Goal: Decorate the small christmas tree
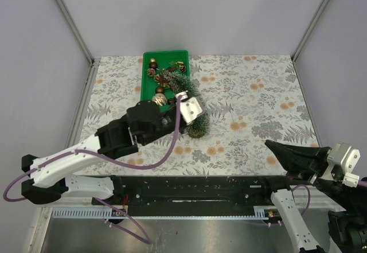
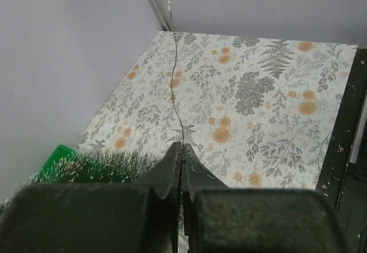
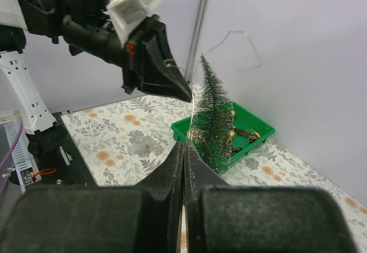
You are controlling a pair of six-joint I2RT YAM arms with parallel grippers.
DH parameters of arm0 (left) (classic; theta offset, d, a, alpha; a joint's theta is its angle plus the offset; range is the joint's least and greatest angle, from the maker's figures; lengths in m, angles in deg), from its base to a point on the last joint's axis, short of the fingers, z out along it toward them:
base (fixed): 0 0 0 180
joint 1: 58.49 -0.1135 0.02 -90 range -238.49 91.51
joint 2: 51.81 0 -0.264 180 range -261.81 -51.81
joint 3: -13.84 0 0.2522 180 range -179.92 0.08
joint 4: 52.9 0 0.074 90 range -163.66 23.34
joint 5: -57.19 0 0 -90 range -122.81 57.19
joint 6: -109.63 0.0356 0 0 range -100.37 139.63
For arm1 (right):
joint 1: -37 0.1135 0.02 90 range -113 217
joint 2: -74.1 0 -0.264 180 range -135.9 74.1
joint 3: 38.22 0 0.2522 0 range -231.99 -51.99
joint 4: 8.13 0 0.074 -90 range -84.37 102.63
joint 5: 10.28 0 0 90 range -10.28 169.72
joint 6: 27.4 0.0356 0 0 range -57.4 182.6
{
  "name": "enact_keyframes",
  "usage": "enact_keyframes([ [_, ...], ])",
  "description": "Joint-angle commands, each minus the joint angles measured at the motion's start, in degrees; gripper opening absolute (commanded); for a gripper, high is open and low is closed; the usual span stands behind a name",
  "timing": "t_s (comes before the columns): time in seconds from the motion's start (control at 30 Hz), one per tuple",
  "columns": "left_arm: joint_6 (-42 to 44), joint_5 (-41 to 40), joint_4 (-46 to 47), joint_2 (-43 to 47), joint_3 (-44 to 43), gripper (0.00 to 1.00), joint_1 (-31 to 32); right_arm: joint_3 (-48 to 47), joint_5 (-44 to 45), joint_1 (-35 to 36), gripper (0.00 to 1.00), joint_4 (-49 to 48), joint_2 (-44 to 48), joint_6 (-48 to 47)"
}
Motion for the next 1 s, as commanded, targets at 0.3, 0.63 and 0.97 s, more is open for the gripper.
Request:
enact_keyframes([
  [0.3,-5.67,-1.76,-0.24,12.99,15.76,0.00,-0.30,-0.92,2.88,0.36,0.00,-9.35,-12.24,-3.22],
  [0.63,-7.17,-8.61,3.45,18.97,22.27,0.00,-4.08,-3.91,-3.36,0.36,0.00,-27.19,-27.01,-0.33],
  [0.97,-7.52,-12.66,5.65,22.31,26.84,0.00,-6.19,-11.63,0.31,4.48,0.00,-31.34,-40.37,-5.05],
])
